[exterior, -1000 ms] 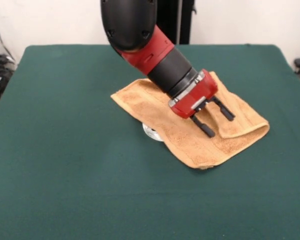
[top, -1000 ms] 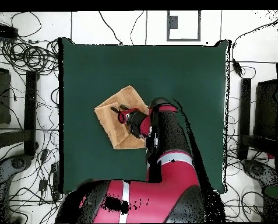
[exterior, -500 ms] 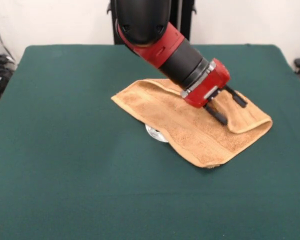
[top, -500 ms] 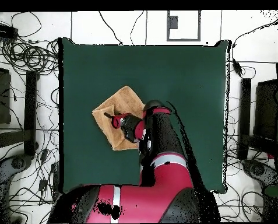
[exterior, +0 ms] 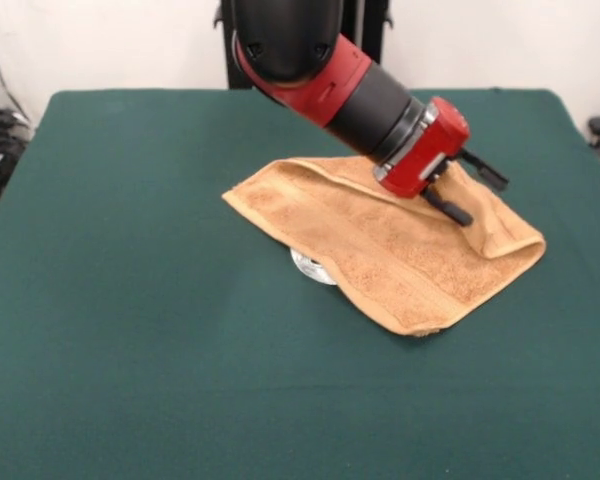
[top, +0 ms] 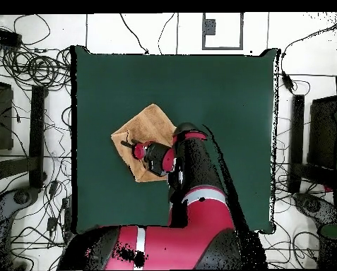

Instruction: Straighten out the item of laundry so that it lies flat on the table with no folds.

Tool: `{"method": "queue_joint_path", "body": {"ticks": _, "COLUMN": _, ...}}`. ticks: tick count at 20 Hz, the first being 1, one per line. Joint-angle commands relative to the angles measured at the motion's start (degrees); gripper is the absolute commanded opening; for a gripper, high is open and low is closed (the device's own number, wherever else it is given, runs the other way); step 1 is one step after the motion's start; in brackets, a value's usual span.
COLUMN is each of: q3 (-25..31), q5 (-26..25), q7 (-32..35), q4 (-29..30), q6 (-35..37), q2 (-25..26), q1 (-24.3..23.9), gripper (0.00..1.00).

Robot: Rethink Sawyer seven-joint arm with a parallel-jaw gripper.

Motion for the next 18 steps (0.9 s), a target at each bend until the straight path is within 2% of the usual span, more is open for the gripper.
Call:
{"method": "queue_joint_path", "body": {"ticks": 1, "q3": 2.6, "q5": -2.6, "q7": 19.1, "q4": 3.5, "q6": -2.2, "q2": 3.7, "q1": 2.8, "gripper": 1.00}}
{"method": "queue_joint_path", "body": {"ticks": 3, "q3": 2.0, "q5": -2.1, "q7": 18.4, "q4": 3.5, "q6": -0.9, "q2": 3.6, "q1": 3.1, "gripper": 1.00}}
{"method": "queue_joint_path", "body": {"ticks": 5, "q3": 0.9, "q5": 0.1, "q7": 11.5, "q4": 2.9, "q6": 4.0, "q2": 3.5, "q1": 3.6, "gripper": 1.00}}
{"method": "queue_joint_path", "body": {"ticks": 6, "q3": 0.5, "q5": 4.0, "q7": 0.7, "q4": 2.0, "q6": 9.7, "q2": 4.1, "q1": 2.9, "gripper": 1.00}}
{"method": "queue_joint_path", "body": {"ticks": 7, "q3": 0.5, "q5": 6.5, "q7": -5.7, "q4": 1.4, "q6": 12.6, "q2": 4.6, "q1": 2.2, "gripper": 1.00}}
{"method": "queue_joint_path", "body": {"ticks": 8, "q3": 0.6, "q5": 12.3, "q7": -18.8, "q4": 0.4, "q6": 17.7, "q2": 5.8, "q1": 0.5, "gripper": 1.00}}
{"method": "queue_joint_path", "body": {"ticks": 9, "q3": 0.5, "q5": 15.4, "q7": -24.9, "q4": -0.1, "q6": 19.7, "q2": 6.5, "q1": -0.4, "gripper": 1.00}}
{"method": "queue_joint_path", "body": {"ticks": 10, "q3": -0.1, "q5": 20.8, "q7": -33.7, "q4": -1.0, "q6": 22.2, "q2": 8.1, "q1": -1.4, "gripper": 1.00}}
{"method": "queue_joint_path", "body": {"ticks": 11, "q3": -0.8, "q5": 24.2, "q7": -38.7, "q4": -1.4, "q6": 22.7, "q2": 9.0, "q1": -1.8, "gripper": 1.00}}
{"method": "queue_joint_path", "body": {"ticks": 12, "q3": -3.1, "q5": 31.2, "q7": -47.6, "q4": -1.9, "q6": 22.8, "q2": 10.4, "q1": -1.8, "gripper": 1.00}}
{"method": "queue_joint_path", "body": {"ticks": 13, "q3": -4.8, "q5": 34.3, "q7": -50.6, "q4": -2.2, "q6": 22.5, "q2": 11.0, "q1": -1.2, "gripper": 1.00}}
{"method": "queue_joint_path", "body": {"ticks": 14, "q3": -8.6, "q5": 40.9, "q7": -56.6, "q4": -2.6, "q6": 21.7, "q2": 12.2, "q1": 0.3, "gripper": 1.00}}
{"method": "queue_joint_path", "body": {"ticks": 15, "q3": -11.3, "q5": 44.6, "q7": -59.0, "q4": -2.7, "q6": 20.7, "q2": 12.9, "q1": 1.6, "gripper": 1.00}}
{"method": "queue_joint_path", "body": {"ticks": 16, "q3": -17.2, "q5": 53.0, "q7": -64.1, "q4": -3.0, "q6": 18.6, "q2": 15.0, "q1": 4.6, "gripper": 1.00}}
{"method": "queue_joint_path", "body": {"ticks": 17, "q3": -20.7, "q5": 57.4, "q7": -65.9, "q4": -3.1, "q6": 17.3, "q2": 16.1, "q1": 6.4, "gripper": 1.00}}
{"method": "queue_joint_path", "body": {"ticks": 18, "q3": -26.7, "q5": 65.1, "q7": -68.8, "q4": -3.0, "q6": 15.4, "q2": 18.5, "q1": 9.6, "gripper": 1.00}}
